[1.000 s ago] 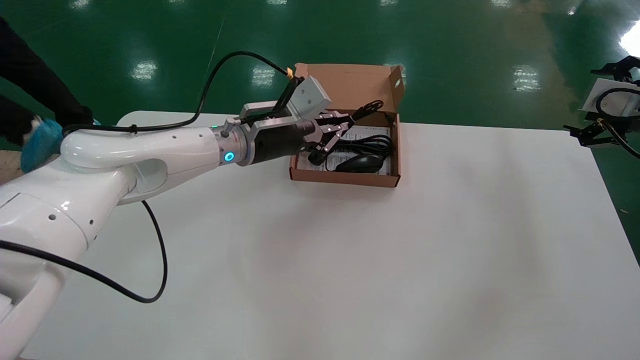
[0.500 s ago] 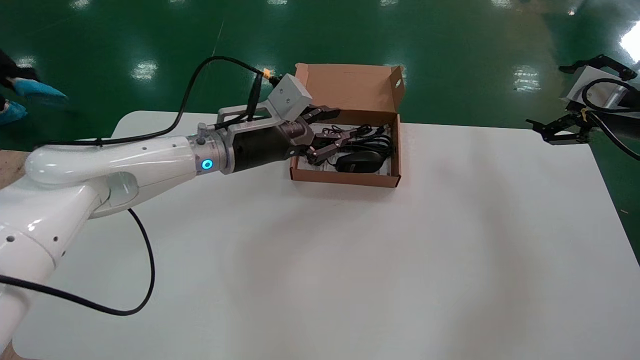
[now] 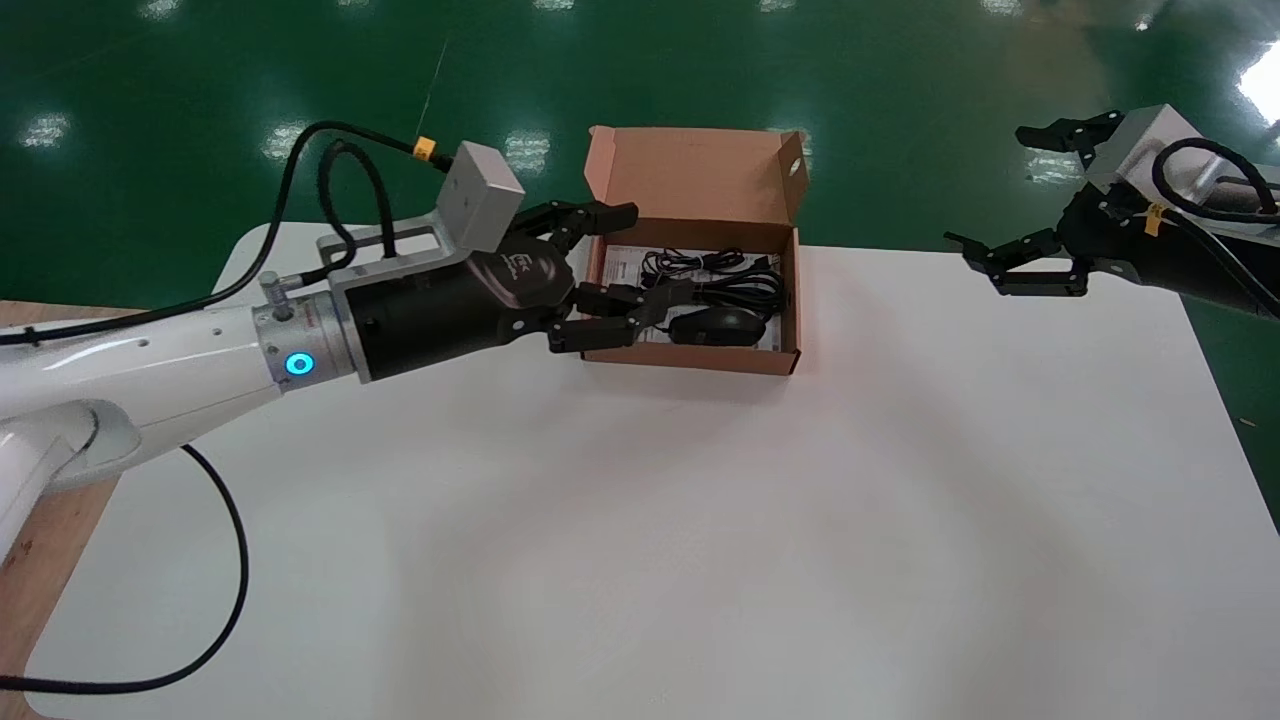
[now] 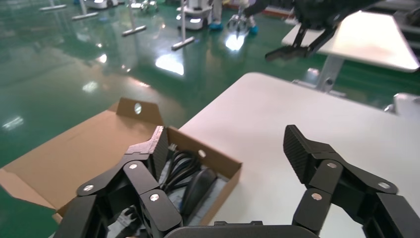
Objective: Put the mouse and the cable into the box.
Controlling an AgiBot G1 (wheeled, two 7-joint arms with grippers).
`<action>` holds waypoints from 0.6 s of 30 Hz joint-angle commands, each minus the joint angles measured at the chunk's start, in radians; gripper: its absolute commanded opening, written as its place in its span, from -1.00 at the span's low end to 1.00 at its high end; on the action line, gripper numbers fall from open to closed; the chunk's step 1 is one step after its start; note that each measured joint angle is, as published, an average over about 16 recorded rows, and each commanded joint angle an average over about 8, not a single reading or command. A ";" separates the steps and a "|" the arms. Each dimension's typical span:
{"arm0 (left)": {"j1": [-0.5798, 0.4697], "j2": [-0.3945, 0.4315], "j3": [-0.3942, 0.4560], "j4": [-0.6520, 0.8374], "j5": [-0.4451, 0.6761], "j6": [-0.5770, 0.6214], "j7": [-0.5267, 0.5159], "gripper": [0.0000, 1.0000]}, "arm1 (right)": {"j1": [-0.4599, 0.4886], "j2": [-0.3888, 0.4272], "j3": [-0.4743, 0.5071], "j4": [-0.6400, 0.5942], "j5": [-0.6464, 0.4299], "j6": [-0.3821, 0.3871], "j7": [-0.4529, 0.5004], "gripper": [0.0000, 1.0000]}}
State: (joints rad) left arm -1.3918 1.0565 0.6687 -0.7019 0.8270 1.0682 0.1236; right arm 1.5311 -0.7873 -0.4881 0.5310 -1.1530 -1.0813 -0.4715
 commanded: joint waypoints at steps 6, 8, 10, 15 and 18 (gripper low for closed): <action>0.062 -0.088 -0.076 -0.114 -0.019 0.084 -0.061 1.00 | -0.091 0.035 0.042 0.151 0.085 -0.083 0.132 1.00; 0.080 -0.112 -0.098 -0.147 -0.024 0.108 -0.079 1.00 | -0.117 0.045 0.054 0.194 0.109 -0.107 0.169 1.00; 0.098 -0.138 -0.120 -0.180 -0.030 0.132 -0.096 1.00 | -0.144 0.056 0.066 0.237 0.133 -0.131 0.208 1.00; 0.143 -0.200 -0.175 -0.262 -0.043 0.192 -0.140 1.00 | -0.209 0.081 0.095 0.345 0.193 -0.190 0.302 1.00; 0.169 -0.238 -0.208 -0.311 -0.051 0.228 -0.166 1.00 | -0.248 0.096 0.113 0.410 0.230 -0.225 0.358 1.00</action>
State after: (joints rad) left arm -1.2224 0.8188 0.4610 -1.0127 0.7756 1.2963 -0.0425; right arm 1.2828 -0.6916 -0.3747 0.9406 -0.9233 -1.3066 -0.1131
